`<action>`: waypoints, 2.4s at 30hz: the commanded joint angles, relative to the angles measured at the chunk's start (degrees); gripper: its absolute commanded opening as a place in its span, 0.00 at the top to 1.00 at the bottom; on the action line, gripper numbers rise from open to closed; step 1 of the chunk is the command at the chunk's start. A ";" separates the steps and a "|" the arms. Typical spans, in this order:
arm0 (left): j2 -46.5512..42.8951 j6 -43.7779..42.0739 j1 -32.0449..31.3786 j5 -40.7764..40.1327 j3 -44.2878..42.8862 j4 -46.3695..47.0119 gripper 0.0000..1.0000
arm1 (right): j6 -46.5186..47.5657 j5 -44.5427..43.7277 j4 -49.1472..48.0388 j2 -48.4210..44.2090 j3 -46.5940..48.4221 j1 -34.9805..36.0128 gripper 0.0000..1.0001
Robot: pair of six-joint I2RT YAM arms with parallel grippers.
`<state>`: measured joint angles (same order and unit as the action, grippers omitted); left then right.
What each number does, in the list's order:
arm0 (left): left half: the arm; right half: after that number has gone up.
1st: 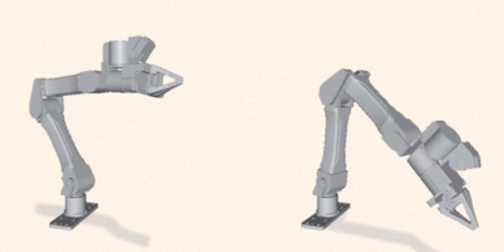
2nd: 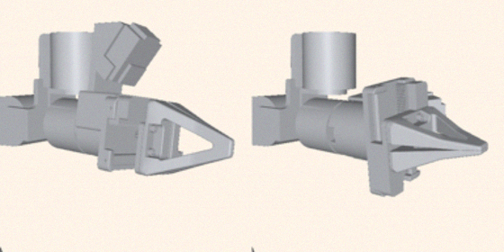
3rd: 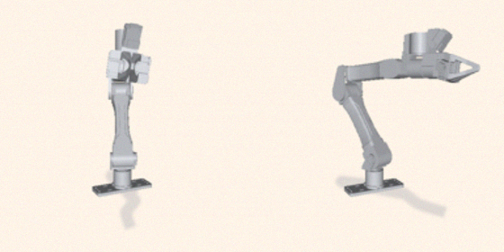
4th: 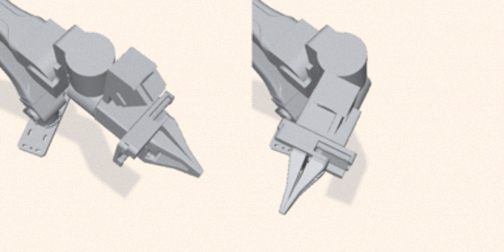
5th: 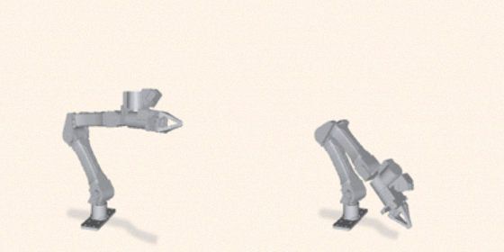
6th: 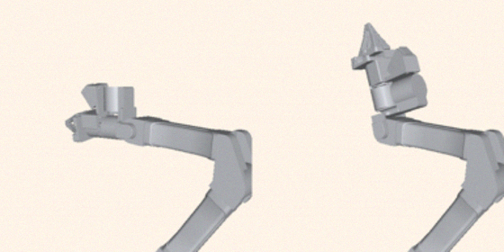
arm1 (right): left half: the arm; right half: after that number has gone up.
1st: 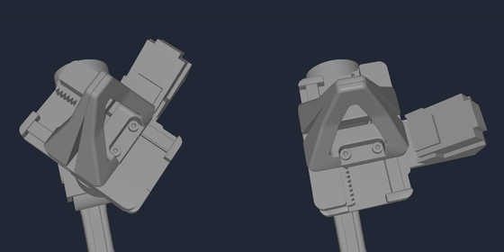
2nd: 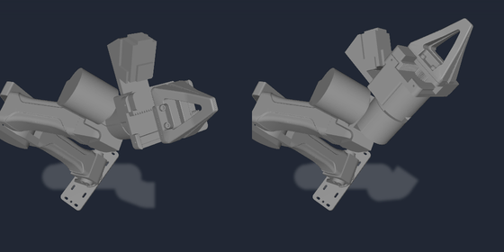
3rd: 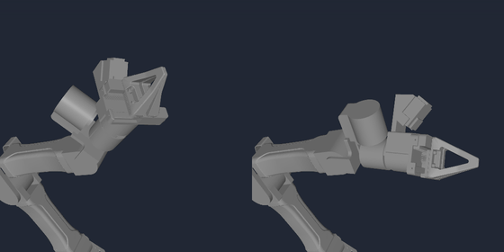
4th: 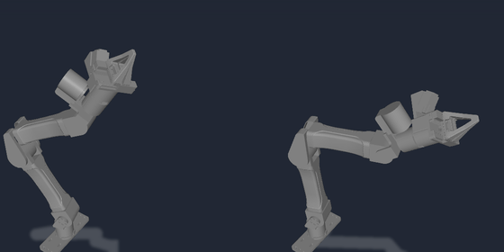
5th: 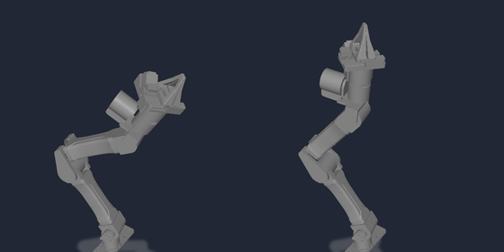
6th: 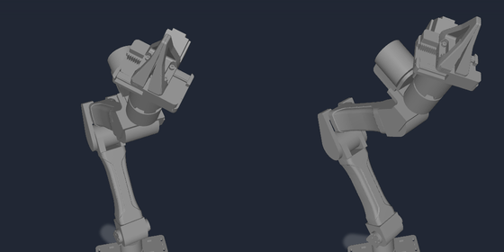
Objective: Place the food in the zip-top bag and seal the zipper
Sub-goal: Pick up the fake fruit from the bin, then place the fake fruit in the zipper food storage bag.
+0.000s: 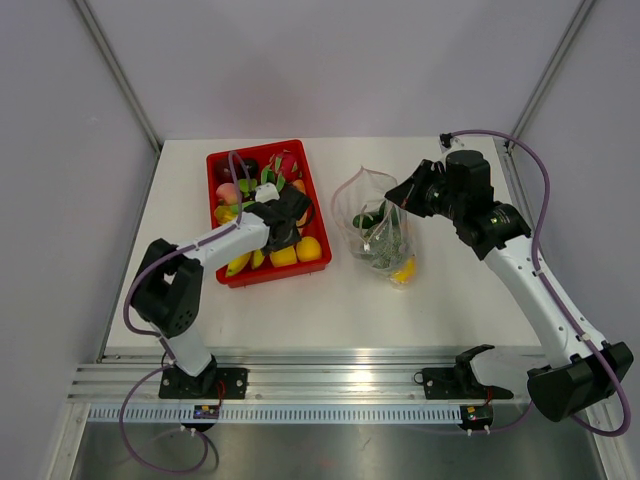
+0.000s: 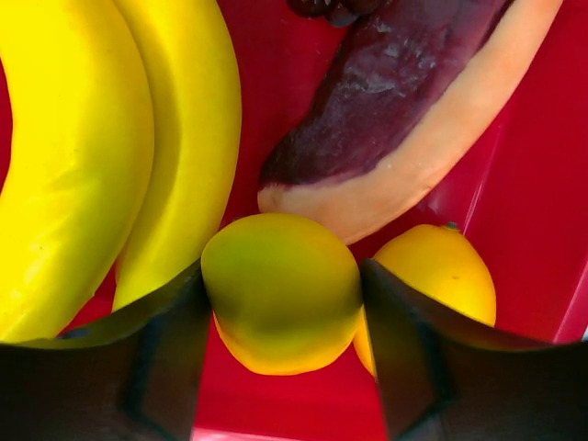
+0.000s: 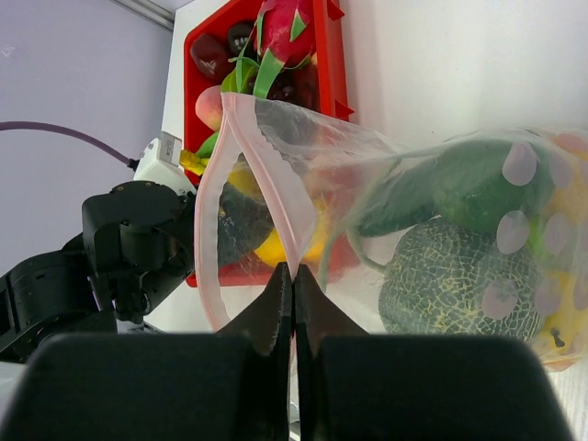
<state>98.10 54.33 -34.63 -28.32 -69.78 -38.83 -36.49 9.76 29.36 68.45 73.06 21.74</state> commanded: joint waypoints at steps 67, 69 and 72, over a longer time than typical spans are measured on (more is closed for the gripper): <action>-12.41 -25.41 -16.26 18.83 -27.96 12.99 0.23 | -0.95 1.40 -2.73 -1.74 0.51 0.06 1.00; -12.32 -25.32 -15.99 19.26 -27.43 12.64 0.37 | -1.13 1.40 -2.82 -1.74 0.42 0.06 1.00; -11.89 -24.88 -15.73 19.96 -26.38 13.25 0.55 | -1.21 1.49 -2.65 -2.08 0.33 0.06 1.00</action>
<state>86.41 30.48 -50.76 -9.89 -95.81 -27.14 -37.34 10.66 29.76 67.55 72.40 21.43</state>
